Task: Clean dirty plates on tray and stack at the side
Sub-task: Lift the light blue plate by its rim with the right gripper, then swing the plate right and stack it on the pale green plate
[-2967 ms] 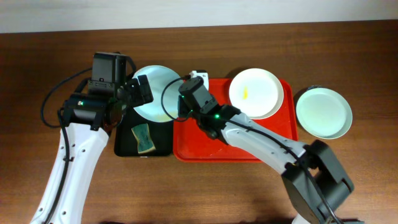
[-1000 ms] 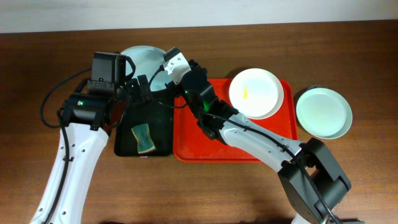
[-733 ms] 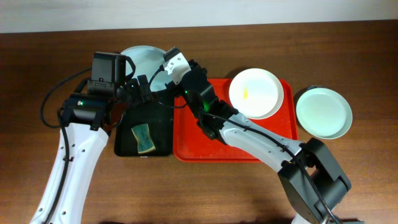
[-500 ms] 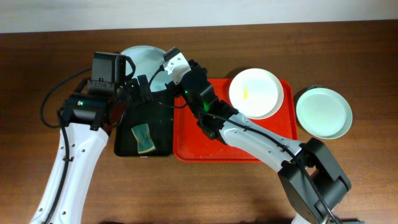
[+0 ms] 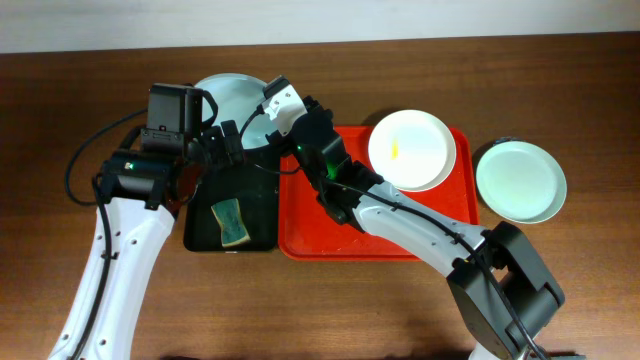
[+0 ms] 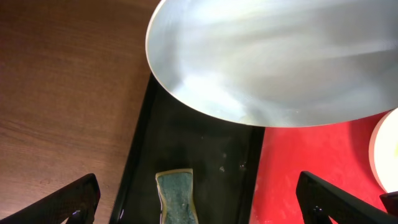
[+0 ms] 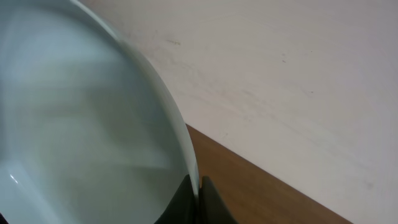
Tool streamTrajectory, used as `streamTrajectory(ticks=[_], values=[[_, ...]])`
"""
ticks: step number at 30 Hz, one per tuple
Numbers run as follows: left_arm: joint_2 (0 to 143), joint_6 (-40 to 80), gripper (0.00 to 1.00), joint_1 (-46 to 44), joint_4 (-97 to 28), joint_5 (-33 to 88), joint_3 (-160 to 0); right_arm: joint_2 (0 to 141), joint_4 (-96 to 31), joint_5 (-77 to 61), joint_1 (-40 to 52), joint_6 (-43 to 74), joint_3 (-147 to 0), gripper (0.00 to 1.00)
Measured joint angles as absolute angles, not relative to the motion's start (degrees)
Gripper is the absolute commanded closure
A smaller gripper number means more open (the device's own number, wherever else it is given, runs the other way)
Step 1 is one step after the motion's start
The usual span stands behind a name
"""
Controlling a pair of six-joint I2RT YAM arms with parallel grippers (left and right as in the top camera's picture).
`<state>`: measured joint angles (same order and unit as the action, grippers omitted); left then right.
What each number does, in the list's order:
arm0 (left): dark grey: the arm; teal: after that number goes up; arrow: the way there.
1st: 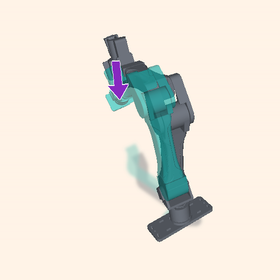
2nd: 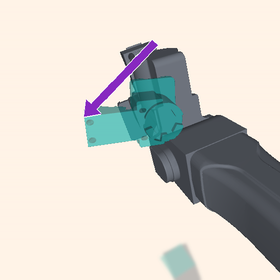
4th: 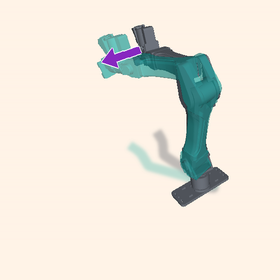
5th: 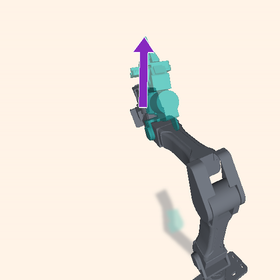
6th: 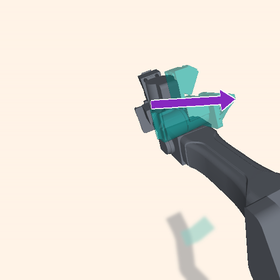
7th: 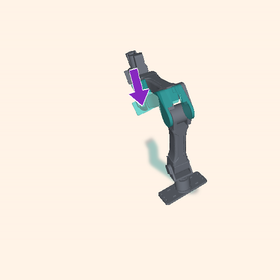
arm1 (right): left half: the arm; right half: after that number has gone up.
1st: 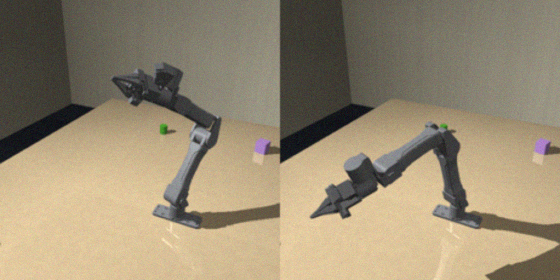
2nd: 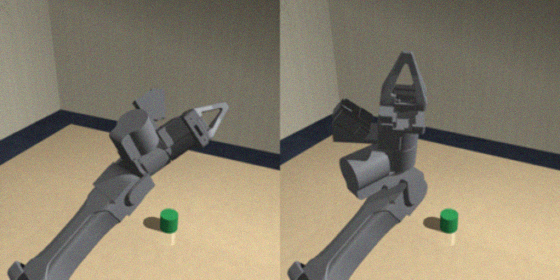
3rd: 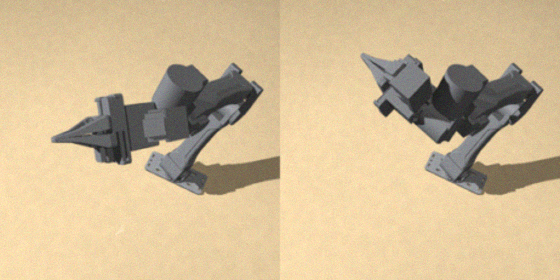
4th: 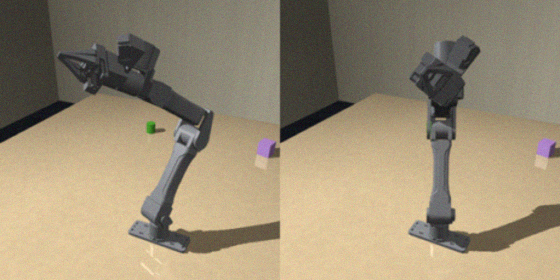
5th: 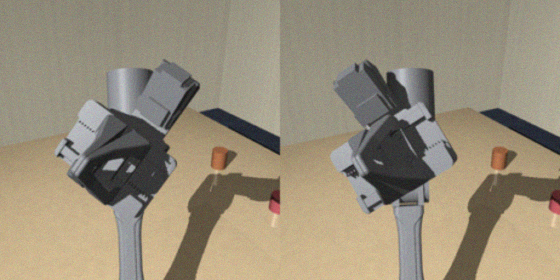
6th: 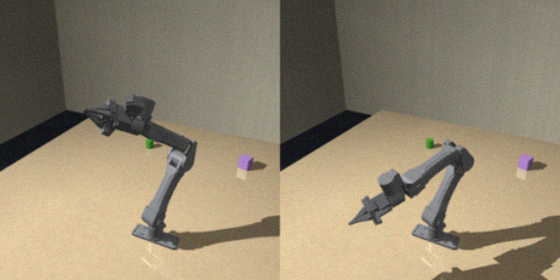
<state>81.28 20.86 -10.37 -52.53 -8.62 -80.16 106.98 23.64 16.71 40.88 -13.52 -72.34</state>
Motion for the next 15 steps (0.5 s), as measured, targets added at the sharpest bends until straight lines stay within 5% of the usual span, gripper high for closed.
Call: streamTrajectory(ticks=[9, 15], values=[[81.28, 20.86, 0.01, -10.37, -52.53, -8.62, -80.16, 106.98, 19.75, 16.71, 40.88, -13.21, -72.53, 0.96], [81.28, 20.86, 0.01, -10.37, -52.53, -8.62, -80.16, 106.94, 8.12, 16.67, 40.88, -2.42, -72.88, 0.96]])
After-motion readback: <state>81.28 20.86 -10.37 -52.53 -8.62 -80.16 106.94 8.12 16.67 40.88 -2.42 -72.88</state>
